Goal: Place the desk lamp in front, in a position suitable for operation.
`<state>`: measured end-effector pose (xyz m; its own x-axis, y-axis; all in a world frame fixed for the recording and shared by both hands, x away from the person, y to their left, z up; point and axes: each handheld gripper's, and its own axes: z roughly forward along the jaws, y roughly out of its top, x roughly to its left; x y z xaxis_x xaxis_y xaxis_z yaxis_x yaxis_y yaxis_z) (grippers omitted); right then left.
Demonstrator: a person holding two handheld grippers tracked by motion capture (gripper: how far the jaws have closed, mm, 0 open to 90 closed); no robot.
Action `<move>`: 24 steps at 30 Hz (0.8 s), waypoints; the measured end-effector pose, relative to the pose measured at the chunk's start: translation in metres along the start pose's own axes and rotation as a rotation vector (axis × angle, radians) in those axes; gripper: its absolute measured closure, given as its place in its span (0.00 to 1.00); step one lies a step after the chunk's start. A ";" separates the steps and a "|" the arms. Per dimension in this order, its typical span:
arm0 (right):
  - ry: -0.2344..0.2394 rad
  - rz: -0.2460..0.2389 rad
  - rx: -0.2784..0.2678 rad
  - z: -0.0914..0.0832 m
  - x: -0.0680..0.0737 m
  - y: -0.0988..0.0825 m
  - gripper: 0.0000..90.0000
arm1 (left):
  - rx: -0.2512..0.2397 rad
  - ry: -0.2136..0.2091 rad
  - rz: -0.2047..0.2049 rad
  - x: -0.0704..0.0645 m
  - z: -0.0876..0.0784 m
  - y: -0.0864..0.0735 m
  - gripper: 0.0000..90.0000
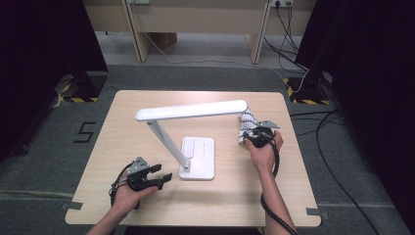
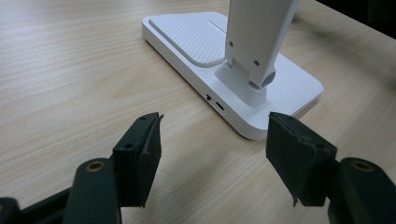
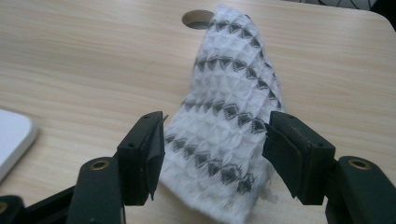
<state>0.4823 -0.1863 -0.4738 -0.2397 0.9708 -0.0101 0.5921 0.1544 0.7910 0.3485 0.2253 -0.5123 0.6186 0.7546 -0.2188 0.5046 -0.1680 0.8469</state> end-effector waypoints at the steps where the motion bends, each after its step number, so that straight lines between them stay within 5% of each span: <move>1: -0.016 0.008 0.008 0.006 -0.002 0.001 0.41 | 0.001 -0.002 0.001 -0.001 0.000 0.000 0.39; 7: -0.048 0.014 0.032 0.020 -0.006 0.003 0.40 | -0.001 -0.001 0.000 -0.001 0.001 0.000 0.39; 24: -0.045 0.004 0.102 0.043 -0.004 -0.006 0.40 | 0.011 -0.018 0.020 -0.007 0.006 -0.001 0.39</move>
<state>0.5131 -0.1828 -0.5049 -0.2042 0.9783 -0.0364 0.6686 0.1665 0.7247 0.3472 0.2163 -0.5139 0.6395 0.7393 -0.2109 0.4985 -0.1899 0.8459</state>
